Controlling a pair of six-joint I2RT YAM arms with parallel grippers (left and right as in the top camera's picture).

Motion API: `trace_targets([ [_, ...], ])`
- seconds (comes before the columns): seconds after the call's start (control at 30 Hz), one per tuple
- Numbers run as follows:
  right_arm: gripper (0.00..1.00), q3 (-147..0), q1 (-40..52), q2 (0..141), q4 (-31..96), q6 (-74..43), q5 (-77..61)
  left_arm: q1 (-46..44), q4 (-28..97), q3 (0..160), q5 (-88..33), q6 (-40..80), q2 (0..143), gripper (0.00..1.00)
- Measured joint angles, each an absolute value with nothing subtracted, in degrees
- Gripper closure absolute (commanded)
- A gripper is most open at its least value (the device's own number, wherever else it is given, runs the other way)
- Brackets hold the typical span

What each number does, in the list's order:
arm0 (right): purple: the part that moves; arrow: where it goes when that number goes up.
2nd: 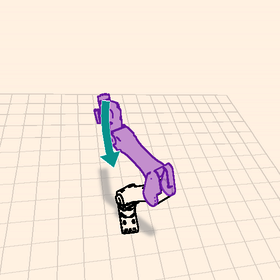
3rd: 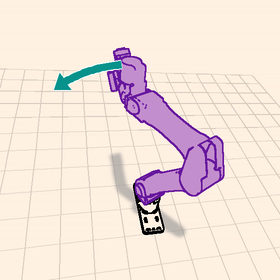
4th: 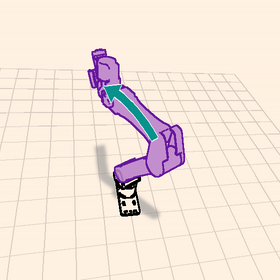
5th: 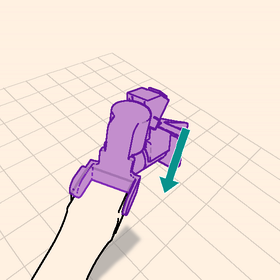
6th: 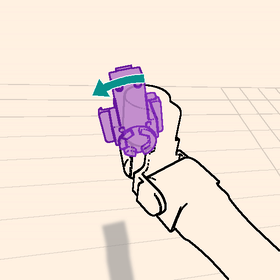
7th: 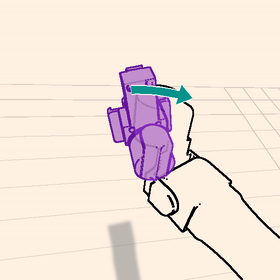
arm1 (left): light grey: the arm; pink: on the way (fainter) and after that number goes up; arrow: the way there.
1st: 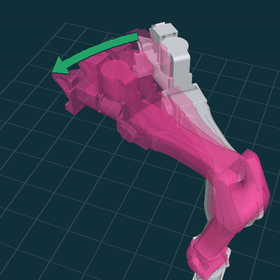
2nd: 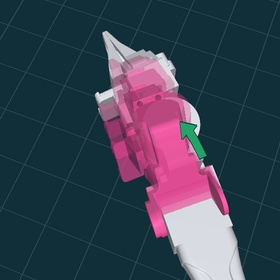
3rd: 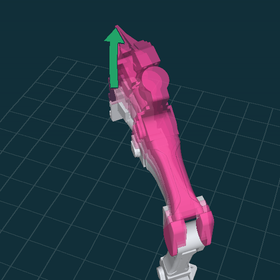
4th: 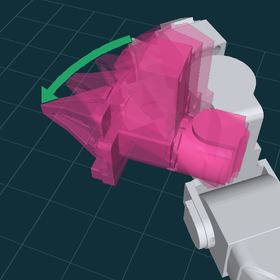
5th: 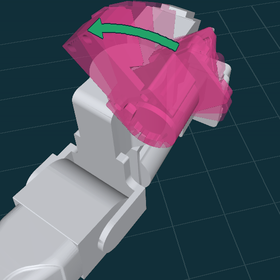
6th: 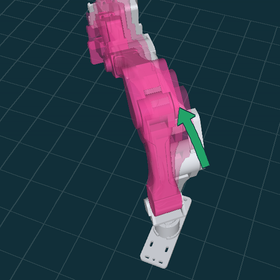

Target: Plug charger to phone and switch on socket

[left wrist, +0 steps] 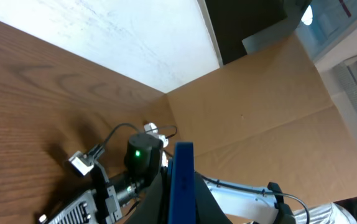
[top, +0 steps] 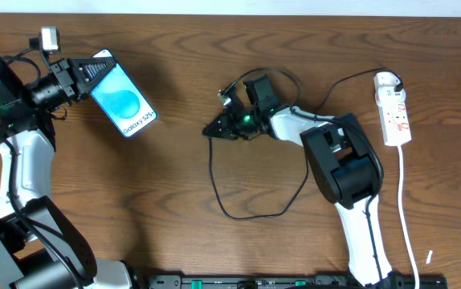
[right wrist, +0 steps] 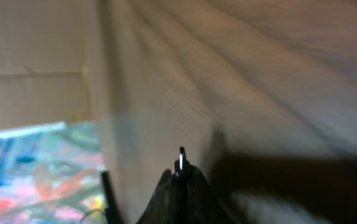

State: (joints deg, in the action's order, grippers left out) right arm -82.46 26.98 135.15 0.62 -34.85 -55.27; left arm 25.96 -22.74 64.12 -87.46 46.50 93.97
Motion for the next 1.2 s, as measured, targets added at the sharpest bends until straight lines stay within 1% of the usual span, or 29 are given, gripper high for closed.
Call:
trace_targets([
  [0.13,0.99,-85.4,25.5,135.0,8.9,-30.4,-52.8,25.9,-22.7,64.1,-87.8,46.5,94.0,0.93],
  [0.27,0.99,-90.7,24.6,134.8,20.6,-25.9,-47.2,25.9,-22.7,64.1,-88.0,46.3,94.0,0.92],
  [0.37,0.99,-96.6,24.6,134.7,32.9,-22.6,-38.6,25.9,-22.7,64.1,-88.1,46.2,94.0,0.93],
  [0.47,0.99,-101.3,24.8,134.5,42.0,-20.9,-29.4,25.9,-22.7,64.1,-88.1,45.8,94.0,0.92],
  [0.57,0.99,-103.5,25.0,134.3,46.7,-20.2,-22.5,25.9,-22.7,64.1,-88.1,45.3,94.0,0.93],
  [0.6,0.95,-103.8,25.1,134.2,47.6,-20.1,-20.8,26.0,-22.7,64.1,-88.1,45.2,94.0,0.93],
  [0.63,0.76,-104.0,25.3,134.1,48.4,-20.0,-19.4,25.9,-22.7,64.1,-88.1,45.0,94.0,0.93],
  [0.67,0.36,-104.2,25.4,134.0,49.0,-20.0,-18.2,26.0,-22.7,64.1,-88.1,44.9,94.0,0.93],
  [0.7,0.02,-104.3,25.5,133.9,49.6,-19.7,-17.8,25.9,-22.7,64.1,-88.1,44.8,94.0,0.93],
  [0.9,0.01,-105.0,26.2,132.5,50.3,-19.0,-14.1,25.9,-22.7,64.1,-88.1,44.5,94.0,0.93],
  [1.03,0.01,-105.0,26.2,132.5,50.4,-18.8,-14.6,26.0,-22.7,64.1,-88.2,44.5,94.0,0.93],
  [1.07,0.09,-105.0,26.2,132.5,50.5,-18.8,-14.8,26.0,-22.7,64.1,-88.2,44.5,94.0,0.93],
  [1.1,0.22,-105.0,26.1,132.5,50.7,-18.5,-15.3,25.9,-22.7,64.1,-88.2,44.5,94.0,0.93],
  [1.13,0.25,-105.0,26.0,132.5,51.0,-18.5,-15.7,26.0,-22.7,64.1,-88.2,44.5,94.0,0.92],
  [1.2,0.20,-104.9,25.9,132.6,51.9,-18.9,-16.4,26.0,-22.7,64.1,-88.2,44.5,94.0,0.93],
])
